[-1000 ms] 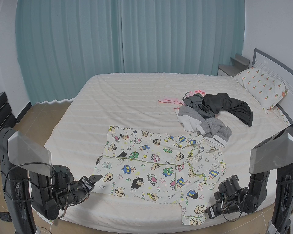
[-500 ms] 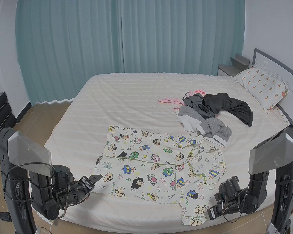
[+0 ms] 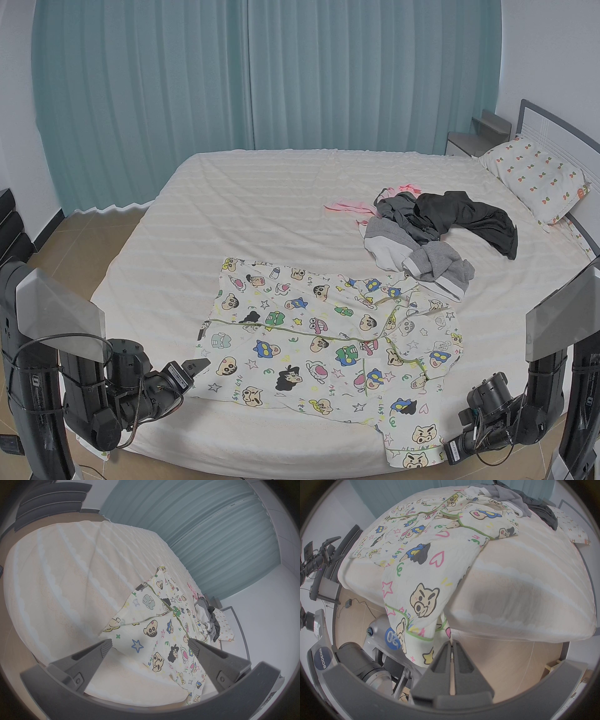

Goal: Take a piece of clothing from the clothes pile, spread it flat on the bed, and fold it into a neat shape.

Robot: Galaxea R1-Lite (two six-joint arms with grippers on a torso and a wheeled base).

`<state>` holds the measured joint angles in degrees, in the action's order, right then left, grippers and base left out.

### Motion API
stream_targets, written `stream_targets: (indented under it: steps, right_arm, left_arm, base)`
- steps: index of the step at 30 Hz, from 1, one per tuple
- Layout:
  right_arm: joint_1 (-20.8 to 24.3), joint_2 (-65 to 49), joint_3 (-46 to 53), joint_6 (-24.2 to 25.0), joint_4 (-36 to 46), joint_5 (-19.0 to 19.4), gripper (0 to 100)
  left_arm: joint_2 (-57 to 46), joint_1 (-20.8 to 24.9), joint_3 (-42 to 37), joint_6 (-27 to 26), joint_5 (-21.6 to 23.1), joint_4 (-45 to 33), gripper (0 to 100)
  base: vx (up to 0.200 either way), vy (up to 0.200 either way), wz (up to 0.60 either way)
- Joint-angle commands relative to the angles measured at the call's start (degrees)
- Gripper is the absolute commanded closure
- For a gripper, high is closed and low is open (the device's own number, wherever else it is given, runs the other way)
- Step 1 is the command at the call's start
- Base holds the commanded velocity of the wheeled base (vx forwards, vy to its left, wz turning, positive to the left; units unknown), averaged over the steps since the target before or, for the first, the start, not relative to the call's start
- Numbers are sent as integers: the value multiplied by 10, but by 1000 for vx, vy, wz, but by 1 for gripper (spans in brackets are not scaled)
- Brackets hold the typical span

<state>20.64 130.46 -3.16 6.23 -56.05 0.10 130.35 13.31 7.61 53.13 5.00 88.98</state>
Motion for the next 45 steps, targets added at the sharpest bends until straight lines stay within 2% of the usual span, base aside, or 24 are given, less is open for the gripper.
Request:
stream_targets:
  steps: [1, 10, 14, 15, 17, 27, 28, 36, 39, 42, 45]
  right_arm:
    - [-1, -3, 13, 9, 2, 1, 100]
    - [6, -6, 26, 15, 3, 5, 100]
    - [19, -58, 30, 15, 49, 3, 100]
    - [25, -83, 30, 13, 97, 5, 100]
    - [28, -94, 28, 15, 118, 6, 100]
    - [21, -77, 14, 15, 118, 6, 100]
    - [22, -76, 14, 15, 119, 6, 0]
    - [12, -97, 22, 19, 104, -2, 0]
    - [3, -137, 20, 34, 72, -1, 0]
    - [5, -167, 15, 45, 44, 2, 0]
    - [53, -202, 0, 117, 11, -2, 0]
  left_arm:
    - [0, 0, 0, 0, 0, 10, 0]
    - [0, 0, 0, 0, 0, 10, 0]
    - [0, 0, 0, 0, 0, 10, 0]
    - [0, 0, 0, 0, 0, 10, 0]
    - [1, 0, 0, 0, 0, 10, 0]
    - [1, 0, 0, 0, 0, 10, 0]
    - [1, 0, 0, 0, 0, 10, 0]
    - [10, 0, 3, -12, 3, 10, 0]
    - [26, -2, 13, -60, 5, 10, 0]
    - [25, -3, 31, -83, 10, 10, 0]
    - [28, -3, 87, -79, 43, 5, 0]
  base:
    - [0, 0, 0]
    - [0, 0, 0]
    - [0, 0, 0]
    - [0, 0, 0]
    - [0, 0, 0]
    - [0, 0, 0]
    - [0, 0, 0]
    - [0, 0, 0]
    - [0, 0, 0]
    - [0, 0, 0]
    - [0, 0, 0]
